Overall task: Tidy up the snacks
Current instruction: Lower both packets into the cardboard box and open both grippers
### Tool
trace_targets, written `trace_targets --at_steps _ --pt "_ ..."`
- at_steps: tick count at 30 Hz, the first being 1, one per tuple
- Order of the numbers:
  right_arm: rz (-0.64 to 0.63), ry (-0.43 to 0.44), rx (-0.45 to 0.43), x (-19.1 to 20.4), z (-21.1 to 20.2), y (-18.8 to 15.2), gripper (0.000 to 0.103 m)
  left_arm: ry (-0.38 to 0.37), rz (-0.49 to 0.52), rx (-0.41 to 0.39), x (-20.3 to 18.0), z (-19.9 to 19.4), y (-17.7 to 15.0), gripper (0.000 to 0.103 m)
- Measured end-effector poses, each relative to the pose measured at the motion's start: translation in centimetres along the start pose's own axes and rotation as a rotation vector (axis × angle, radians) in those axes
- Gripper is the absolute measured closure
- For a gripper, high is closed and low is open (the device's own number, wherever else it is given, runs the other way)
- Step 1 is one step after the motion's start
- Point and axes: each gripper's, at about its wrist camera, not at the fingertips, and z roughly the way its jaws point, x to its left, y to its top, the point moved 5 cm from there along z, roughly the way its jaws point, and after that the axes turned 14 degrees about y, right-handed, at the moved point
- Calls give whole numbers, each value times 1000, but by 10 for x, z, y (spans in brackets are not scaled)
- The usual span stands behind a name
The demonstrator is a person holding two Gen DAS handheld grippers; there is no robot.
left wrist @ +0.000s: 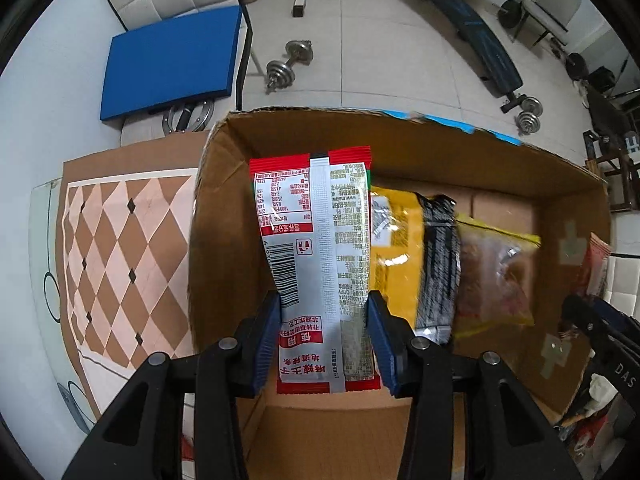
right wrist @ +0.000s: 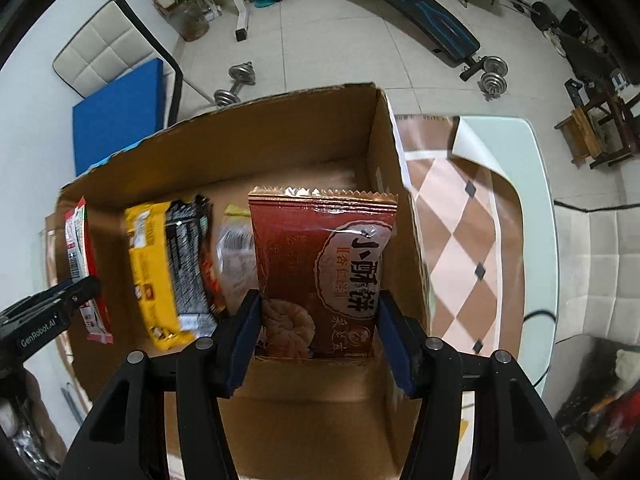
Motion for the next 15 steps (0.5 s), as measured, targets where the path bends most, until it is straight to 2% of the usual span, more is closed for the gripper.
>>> trace_targets --at_steps 4,7,8,9,10,11,13,15 --pt "4 -20 20 -3 11 12 43 5 -8 13 0 7 8 61" --pt "41 0 70 -7 21 16 42 5 -6 31 -2 10 10 60" --pt "49 3 85 -8 24 16 40 7 -7 36 -3 11 10 60" --pt "50 2 96 -8 27 16 32 9 -4 37 -3 12 11 59" --pt "49 -2 100 -7 29 16 27 13 -2 35 -4 13 11 53" --pt "45 5 98 -6 30 16 23 18 0 28 -4 12 12 39" --pt "31 2 105 -3 31 14 18 13 -1 15 -5 11 12 18" --pt "16 -8 110 2 33 12 12 11 -8 5 -5 7 13 16"
